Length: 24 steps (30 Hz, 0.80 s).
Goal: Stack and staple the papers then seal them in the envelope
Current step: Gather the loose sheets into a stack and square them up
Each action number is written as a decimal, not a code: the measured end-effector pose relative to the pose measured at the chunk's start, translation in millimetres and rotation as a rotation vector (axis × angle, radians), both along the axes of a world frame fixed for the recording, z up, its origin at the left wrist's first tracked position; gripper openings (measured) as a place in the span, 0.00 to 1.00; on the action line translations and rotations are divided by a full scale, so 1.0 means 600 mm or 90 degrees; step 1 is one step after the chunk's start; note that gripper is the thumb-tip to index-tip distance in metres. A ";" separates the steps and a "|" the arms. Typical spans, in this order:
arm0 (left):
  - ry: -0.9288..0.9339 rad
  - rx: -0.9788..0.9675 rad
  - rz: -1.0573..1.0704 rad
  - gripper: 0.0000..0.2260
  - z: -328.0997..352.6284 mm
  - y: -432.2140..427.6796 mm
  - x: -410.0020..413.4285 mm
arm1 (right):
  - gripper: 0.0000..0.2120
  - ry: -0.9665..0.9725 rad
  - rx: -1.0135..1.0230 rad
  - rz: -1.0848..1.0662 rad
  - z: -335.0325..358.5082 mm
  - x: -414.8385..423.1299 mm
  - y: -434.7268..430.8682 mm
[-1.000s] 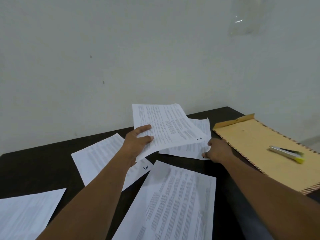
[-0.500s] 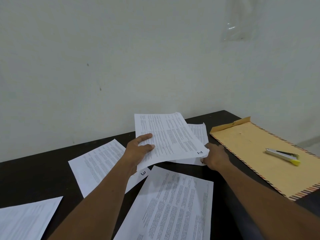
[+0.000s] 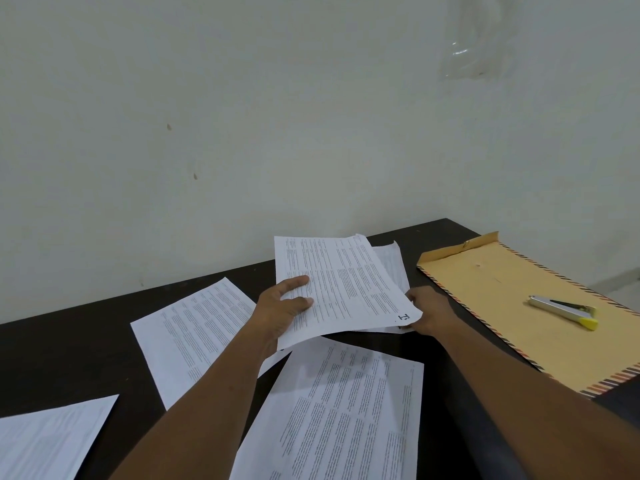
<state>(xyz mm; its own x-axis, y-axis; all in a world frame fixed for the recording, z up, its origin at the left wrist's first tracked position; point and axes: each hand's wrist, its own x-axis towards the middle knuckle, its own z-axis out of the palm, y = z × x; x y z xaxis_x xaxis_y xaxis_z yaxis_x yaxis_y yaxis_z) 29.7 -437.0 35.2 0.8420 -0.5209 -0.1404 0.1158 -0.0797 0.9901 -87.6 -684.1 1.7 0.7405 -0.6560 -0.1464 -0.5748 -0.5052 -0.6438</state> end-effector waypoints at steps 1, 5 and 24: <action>0.000 0.003 0.003 0.18 -0.002 -0.001 0.001 | 0.12 0.006 0.003 0.005 0.000 0.001 -0.001; 0.001 0.012 0.012 0.18 -0.007 0.000 0.004 | 0.14 0.007 0.019 0.009 -0.007 0.009 0.000; 0.048 -0.024 0.055 0.17 -0.001 -0.017 -0.011 | 0.16 -0.491 0.769 0.050 0.097 -0.033 0.061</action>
<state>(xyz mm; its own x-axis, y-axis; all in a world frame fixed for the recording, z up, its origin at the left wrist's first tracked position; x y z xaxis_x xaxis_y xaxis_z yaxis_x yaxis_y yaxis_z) 23.2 -447.5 34.8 0.8717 -0.4532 -0.1865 0.1945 -0.0294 0.9805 -107.1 -647.7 59.7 0.9180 -0.3759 -0.1262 0.1124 0.5519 -0.8263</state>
